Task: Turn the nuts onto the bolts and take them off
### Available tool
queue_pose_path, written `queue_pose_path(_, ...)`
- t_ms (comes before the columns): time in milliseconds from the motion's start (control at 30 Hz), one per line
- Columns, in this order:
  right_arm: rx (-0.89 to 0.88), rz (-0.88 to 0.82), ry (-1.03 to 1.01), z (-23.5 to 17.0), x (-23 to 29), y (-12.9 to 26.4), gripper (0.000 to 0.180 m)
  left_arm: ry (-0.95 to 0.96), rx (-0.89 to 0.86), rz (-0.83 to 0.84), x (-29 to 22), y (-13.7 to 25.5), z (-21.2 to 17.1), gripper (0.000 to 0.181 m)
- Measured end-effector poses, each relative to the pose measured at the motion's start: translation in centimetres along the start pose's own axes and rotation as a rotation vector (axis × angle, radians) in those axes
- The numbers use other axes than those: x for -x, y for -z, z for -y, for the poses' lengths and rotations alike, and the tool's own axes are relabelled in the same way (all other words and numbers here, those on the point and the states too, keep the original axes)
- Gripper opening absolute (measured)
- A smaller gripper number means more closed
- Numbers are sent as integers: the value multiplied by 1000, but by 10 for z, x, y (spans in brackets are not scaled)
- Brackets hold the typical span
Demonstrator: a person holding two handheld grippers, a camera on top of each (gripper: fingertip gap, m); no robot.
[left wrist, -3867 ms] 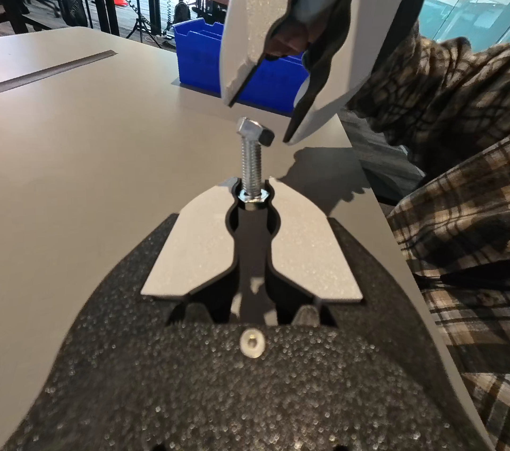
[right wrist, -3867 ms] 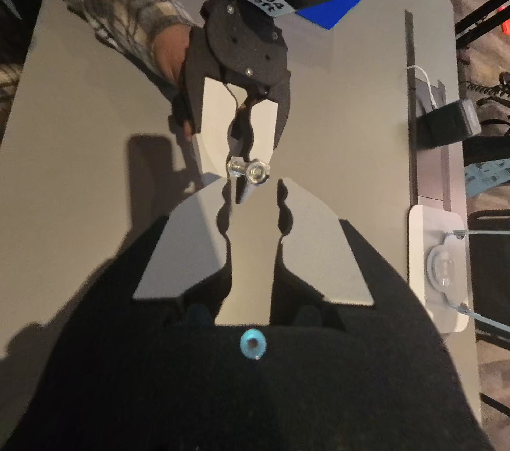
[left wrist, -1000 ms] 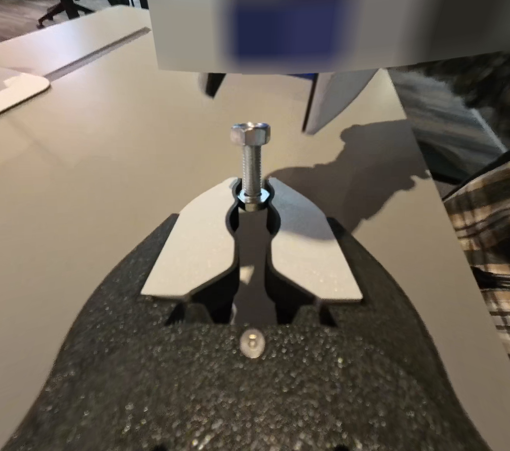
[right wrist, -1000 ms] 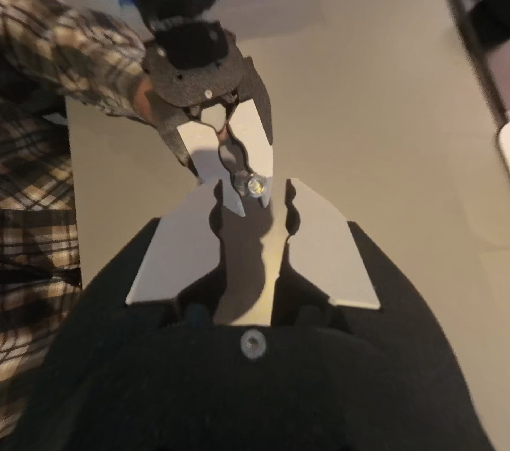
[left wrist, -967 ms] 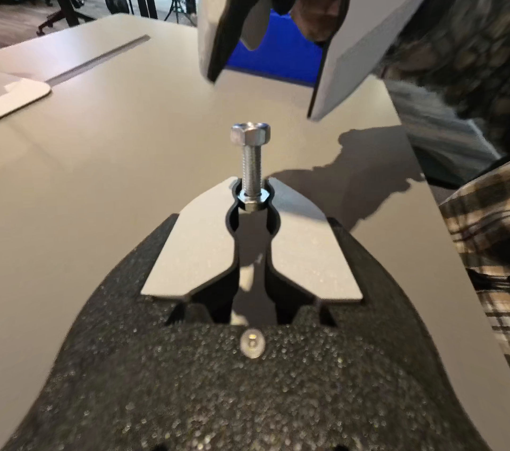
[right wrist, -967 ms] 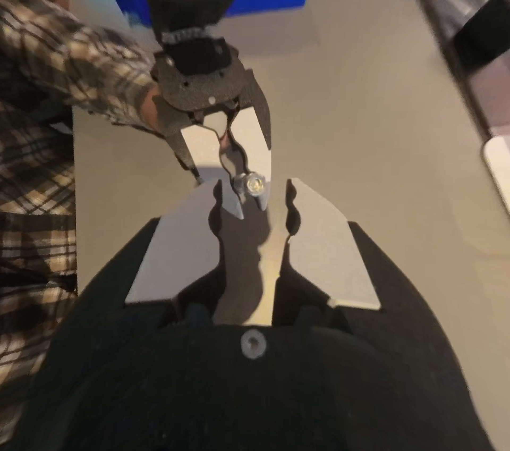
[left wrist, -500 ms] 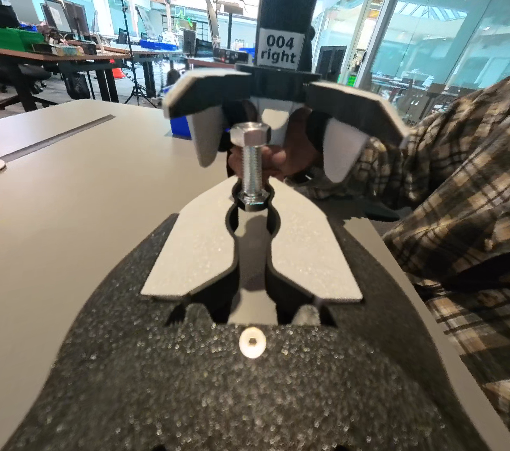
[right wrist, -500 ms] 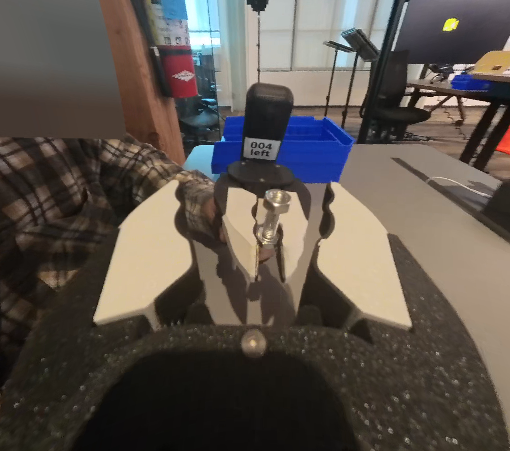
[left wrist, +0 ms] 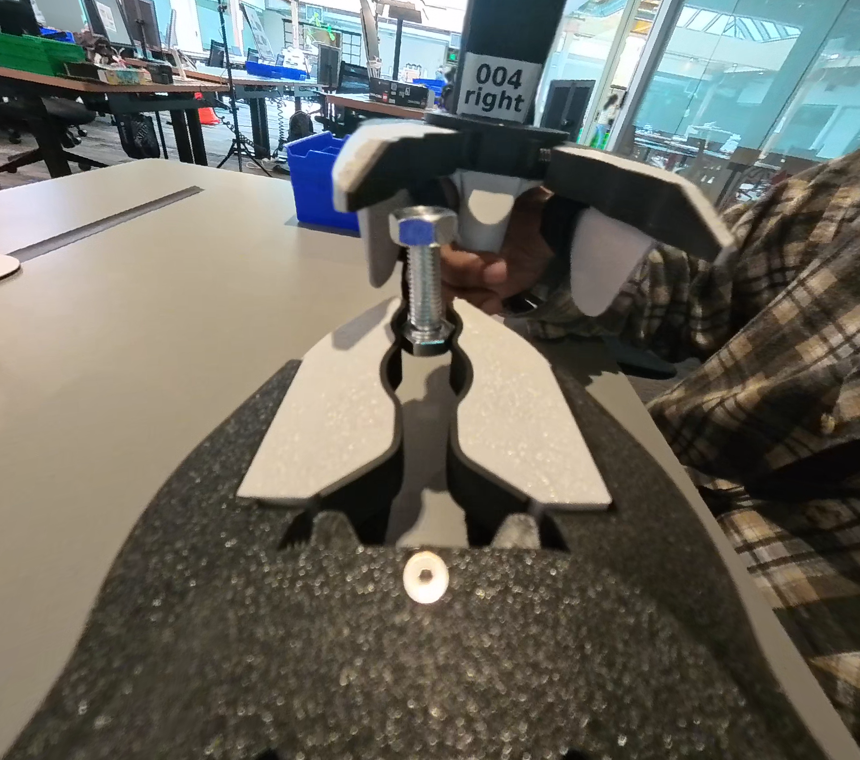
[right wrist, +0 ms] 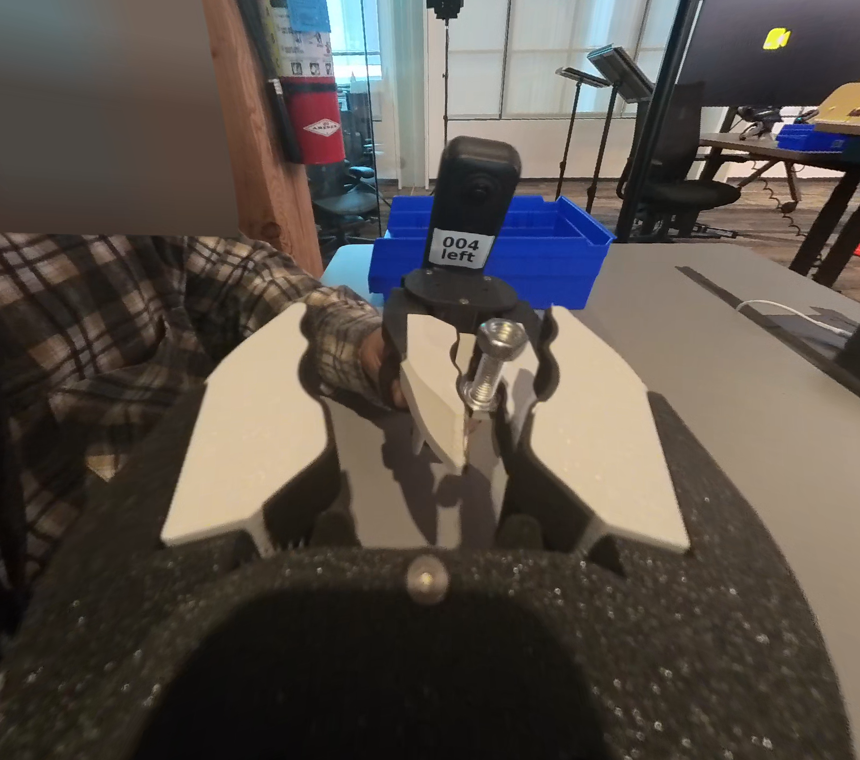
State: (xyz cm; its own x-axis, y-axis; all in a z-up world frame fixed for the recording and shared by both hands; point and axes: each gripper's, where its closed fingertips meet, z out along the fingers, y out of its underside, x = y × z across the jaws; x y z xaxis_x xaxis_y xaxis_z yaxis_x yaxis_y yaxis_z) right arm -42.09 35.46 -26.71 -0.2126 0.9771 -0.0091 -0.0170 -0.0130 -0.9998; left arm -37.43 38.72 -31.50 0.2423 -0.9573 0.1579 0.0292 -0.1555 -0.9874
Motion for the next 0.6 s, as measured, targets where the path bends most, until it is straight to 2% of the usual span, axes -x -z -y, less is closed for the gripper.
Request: queue_pose_path(600,54,-4,-6,-8,4,1,93,-6,18,33,3,1,0,15)
